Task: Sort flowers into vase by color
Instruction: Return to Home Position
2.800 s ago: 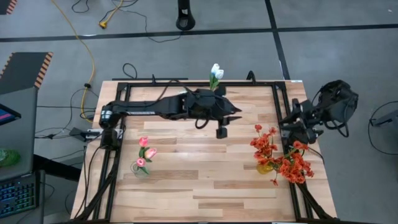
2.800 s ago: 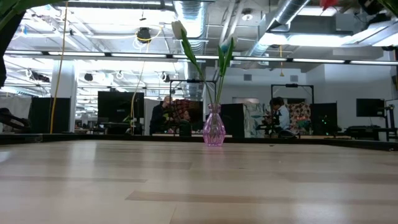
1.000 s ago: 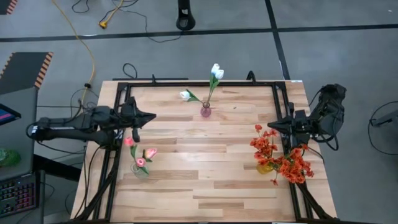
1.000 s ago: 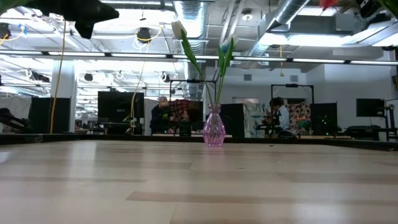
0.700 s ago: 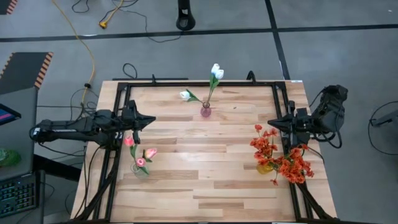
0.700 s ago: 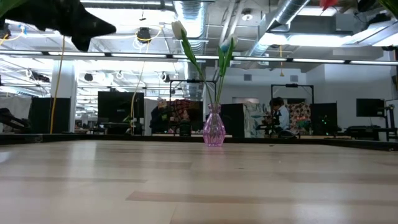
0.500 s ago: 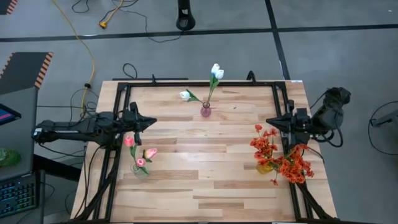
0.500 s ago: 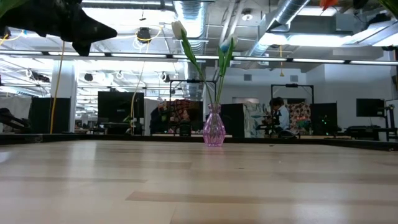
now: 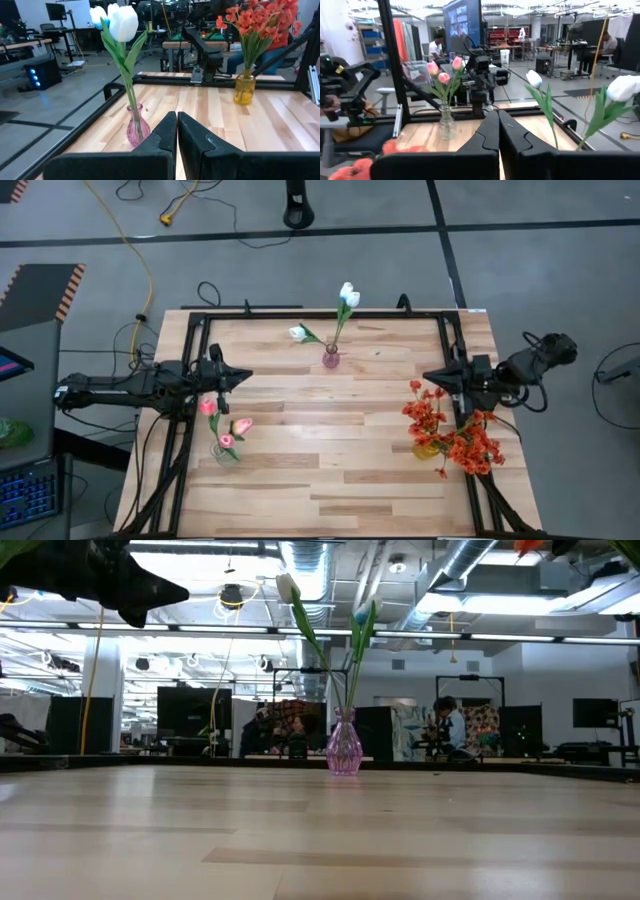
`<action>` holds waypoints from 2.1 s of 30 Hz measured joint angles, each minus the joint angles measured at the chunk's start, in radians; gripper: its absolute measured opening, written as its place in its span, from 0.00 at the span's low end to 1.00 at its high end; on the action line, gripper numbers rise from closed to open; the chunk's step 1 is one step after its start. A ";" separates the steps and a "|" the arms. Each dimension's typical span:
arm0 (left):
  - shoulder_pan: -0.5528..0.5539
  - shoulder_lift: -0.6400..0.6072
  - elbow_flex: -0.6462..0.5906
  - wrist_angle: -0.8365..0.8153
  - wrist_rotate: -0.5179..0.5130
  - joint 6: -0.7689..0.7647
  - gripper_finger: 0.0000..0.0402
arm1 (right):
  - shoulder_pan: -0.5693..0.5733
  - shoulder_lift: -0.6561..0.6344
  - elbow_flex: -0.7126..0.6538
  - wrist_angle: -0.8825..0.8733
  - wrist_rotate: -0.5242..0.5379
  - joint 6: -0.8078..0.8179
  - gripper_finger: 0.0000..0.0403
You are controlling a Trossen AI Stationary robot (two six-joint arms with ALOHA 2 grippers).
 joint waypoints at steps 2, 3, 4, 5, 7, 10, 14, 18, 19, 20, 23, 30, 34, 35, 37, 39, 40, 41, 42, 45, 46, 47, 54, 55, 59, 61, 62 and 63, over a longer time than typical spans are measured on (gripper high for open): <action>0.000 0.000 0.000 -0.004 0.000 0.012 0.00 | -0.025 -0.025 0.000 -0.054 -0.022 0.000 0.06; 0.000 0.000 0.000 -0.005 0.000 0.022 0.00 | -0.035 -0.041 0.000 -0.086 -0.027 0.008 0.06; 0.000 0.000 0.000 -0.005 0.000 0.031 0.00 | -0.043 -0.060 0.000 -0.115 -0.027 0.024 0.06; 0.000 0.000 0.000 -0.005 0.000 0.039 0.00 | -0.048 -0.078 0.000 -0.144 -0.027 0.043 0.06; 0.000 0.000 0.000 -0.005 0.000 0.049 0.00 | -0.052 -0.119 -0.001 -0.203 -0.028 0.062 0.06; 0.000 0.000 0.000 -0.010 -0.001 0.060 0.00 | -0.051 -0.191 -0.006 -0.217 -0.028 0.062 0.06; 0.000 -0.001 0.001 -0.031 -0.002 0.062 0.00 | -0.051 -0.284 -0.072 -0.220 -0.046 0.054 0.06; 0.000 -0.001 0.001 -0.046 -0.002 0.062 0.00 | -0.050 -0.346 -0.144 -0.201 -0.063 0.056 0.06; 0.000 -0.001 0.001 -0.045 -0.002 0.062 0.00 | -0.050 -0.342 -0.154 -0.199 -0.064 0.054 0.06; 0.000 0.000 0.001 -0.046 -0.002 0.062 0.00 | -0.050 -0.340 -0.163 -0.203 -0.075 0.054 0.06; 0.000 0.000 -0.005 -0.032 -0.002 0.063 0.00 | -0.050 -0.333 -0.197 -0.114 -0.081 0.029 0.06; 0.002 0.000 -0.129 0.162 -0.013 0.086 0.00 | -0.051 -0.337 -0.303 0.085 -0.106 -0.067 0.06; 0.002 -0.001 -0.195 0.265 -0.052 0.087 0.00 | -0.051 -0.336 -0.350 0.120 -0.106 -0.062 0.06; 0.002 -0.001 -0.209 0.288 -0.055 0.087 0.00 | -0.052 -0.336 -0.366 0.151 -0.106 -0.062 0.06; 0.002 0.000 -0.224 0.310 -0.055 0.089 0.00 | -0.052 -0.336 -0.401 0.224 -0.106 -0.067 0.06; 0.002 0.000 -0.224 0.311 -0.055 0.096 0.00 | -0.052 -0.336 -0.425 0.262 -0.106 -0.070 0.06; 0.002 -0.001 -0.224 0.312 -0.055 0.107 0.00 | -0.053 -0.336 -0.433 0.274 -0.106 -0.069 0.06; 0.002 -0.001 -0.224 0.316 -0.055 0.123 0.00 | -0.053 -0.336 -0.439 0.281 -0.106 -0.069 0.06; 0.002 0.000 -0.224 0.320 -0.056 0.139 0.00 | -0.053 -0.336 -0.449 0.302 -0.106 -0.070 0.06; 0.002 -0.001 -0.224 0.331 -0.070 0.165 0.00 | -0.058 -0.336 -0.481 0.356 -0.106 -0.076 0.06; 0.002 -0.001 -0.224 0.335 -0.074 0.165 0.00 | -0.065 -0.336 -0.491 0.365 -0.106 -0.074 0.06; 0.002 0.000 -0.224 0.339 -0.075 0.166 0.00 | -0.072 -0.336 -0.502 0.376 -0.106 -0.069 0.06; 0.002 0.000 -0.224 0.340 -0.074 0.165 0.00 | -0.148 -0.336 -0.572 0.429 -0.127 -0.018 0.06; 0.002 0.000 -0.224 0.340 -0.074 0.165 0.00 | -0.162 -0.336 -0.578 0.430 -0.132 -0.006 0.06; 0.002 -0.001 -0.224 0.341 -0.073 0.165 0.00 | -0.215 -0.336 -0.596 0.425 -0.136 0.010 0.06; 0.002 0.000 -0.224 0.341 -0.073 0.165 0.00 | -0.236 -0.336 -0.603 0.414 -0.166 0.012 0.06; 0.002 0.000 -0.224 0.341 -0.073 0.165 0.00 | -0.244 -0.336 -0.608 0.413 -0.191 0.014 0.06; 0.002 0.000 -0.224 0.341 -0.072 0.165 0.00 | -0.250 -0.336 -0.611 0.403 -0.214 0.020 0.06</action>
